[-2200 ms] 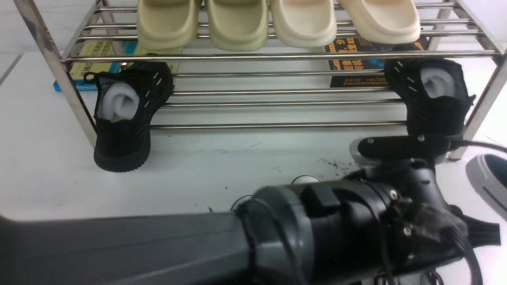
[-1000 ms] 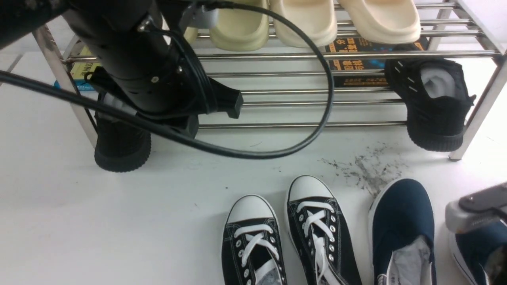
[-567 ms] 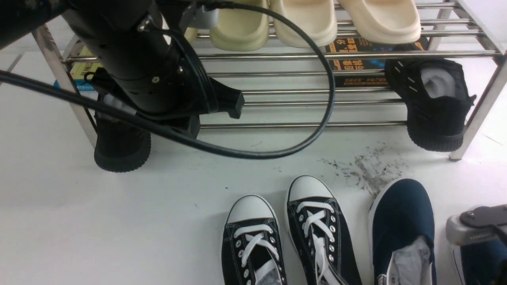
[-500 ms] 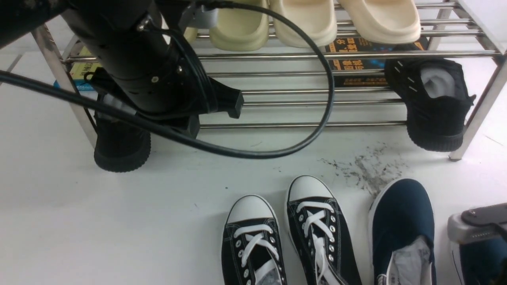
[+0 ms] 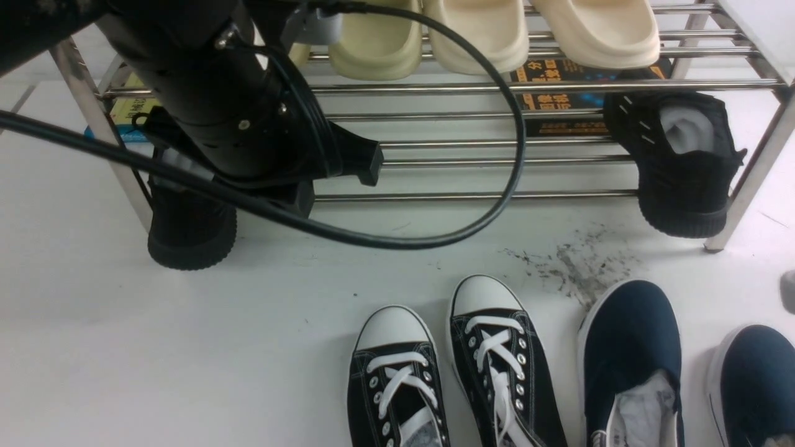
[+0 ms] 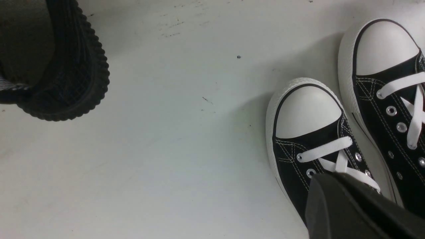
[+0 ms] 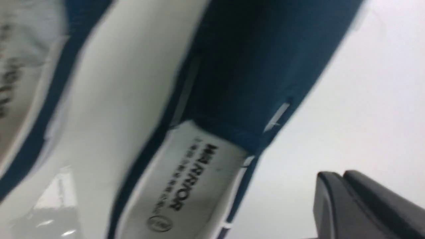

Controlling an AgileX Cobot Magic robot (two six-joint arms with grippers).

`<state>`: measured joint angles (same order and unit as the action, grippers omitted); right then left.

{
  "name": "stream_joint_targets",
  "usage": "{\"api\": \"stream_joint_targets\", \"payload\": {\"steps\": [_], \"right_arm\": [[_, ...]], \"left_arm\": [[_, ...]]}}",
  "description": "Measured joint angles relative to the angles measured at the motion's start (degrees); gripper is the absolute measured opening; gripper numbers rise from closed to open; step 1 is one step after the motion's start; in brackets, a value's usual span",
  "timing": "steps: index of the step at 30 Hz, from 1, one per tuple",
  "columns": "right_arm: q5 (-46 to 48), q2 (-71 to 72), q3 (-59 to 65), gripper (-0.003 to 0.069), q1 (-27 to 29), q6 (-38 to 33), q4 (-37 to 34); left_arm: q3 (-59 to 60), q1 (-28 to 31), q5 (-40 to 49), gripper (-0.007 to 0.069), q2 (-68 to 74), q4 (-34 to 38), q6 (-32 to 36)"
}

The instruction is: Take the shoes off the shelf with your hand on the white table.

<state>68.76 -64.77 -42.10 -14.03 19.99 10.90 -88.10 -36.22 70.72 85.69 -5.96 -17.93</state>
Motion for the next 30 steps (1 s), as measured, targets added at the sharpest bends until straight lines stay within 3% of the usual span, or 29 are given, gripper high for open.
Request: {"api": "stream_joint_targets", "payload": {"steps": [5, 10, 16, 23, 25, 30], "right_arm": [[-8.7, -4.9, 1.3, -0.0013, 9.7, 2.1, 0.4], [-17.7, -13.8, 3.4, -0.0010, 12.8, 3.0, 1.4], [-25.0, -22.4, 3.9, -0.0004, 12.5, 4.9, 2.0], [-21.4, -26.5, -0.1, -0.0004, 9.5, 6.1, 2.8], [-19.0, -27.9, -2.7, -0.0002, 8.5, 6.1, 1.8], [-26.1, -29.1, -8.4, -0.0001, 4.8, 5.8, -6.1]], "left_arm": [[0.0, 0.0, 0.0, 0.0013, 0.0, 0.0, 0.0], [0.0, 0.0, 0.0, 0.0016, 0.0, 0.1, 0.0], [0.0, 0.0, 0.0, 0.0016, 0.0, 1.0, 0.0], [0.0, 0.0, 0.0, 0.0017, 0.0, 2.3, 0.0], [0.0, 0.0, 0.0, 0.0017, 0.0, 2.5, 0.0], [0.0, 0.0, 0.0, 0.0019, 0.0, 3.5, 0.0]]}}
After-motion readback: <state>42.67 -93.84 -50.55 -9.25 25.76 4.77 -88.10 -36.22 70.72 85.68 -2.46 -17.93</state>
